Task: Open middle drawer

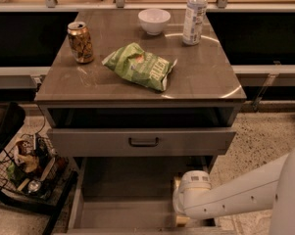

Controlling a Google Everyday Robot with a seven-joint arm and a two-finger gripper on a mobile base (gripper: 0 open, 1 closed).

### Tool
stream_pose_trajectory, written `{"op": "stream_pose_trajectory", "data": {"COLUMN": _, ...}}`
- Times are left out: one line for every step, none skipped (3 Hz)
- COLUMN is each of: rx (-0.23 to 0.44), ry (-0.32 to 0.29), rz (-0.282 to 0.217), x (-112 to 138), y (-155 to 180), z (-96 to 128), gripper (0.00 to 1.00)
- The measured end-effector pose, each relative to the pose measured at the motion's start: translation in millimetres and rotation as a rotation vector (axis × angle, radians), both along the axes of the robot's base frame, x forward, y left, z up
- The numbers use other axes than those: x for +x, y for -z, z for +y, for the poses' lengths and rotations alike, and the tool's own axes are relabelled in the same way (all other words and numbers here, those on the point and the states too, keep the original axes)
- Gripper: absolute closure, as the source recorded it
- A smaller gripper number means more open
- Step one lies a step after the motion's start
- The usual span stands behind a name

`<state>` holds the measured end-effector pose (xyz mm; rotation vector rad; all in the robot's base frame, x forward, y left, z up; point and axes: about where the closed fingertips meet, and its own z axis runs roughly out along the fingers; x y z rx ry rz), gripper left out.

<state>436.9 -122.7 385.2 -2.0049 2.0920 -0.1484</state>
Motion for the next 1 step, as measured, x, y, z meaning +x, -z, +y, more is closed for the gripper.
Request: {"op": "stream_pose_trajectory", "data": {"rx": 0.0, "ry": 0.0, "rz": 0.0, "x": 0.0, "y": 0.0, "z": 0.0, "gripper": 0.0}}
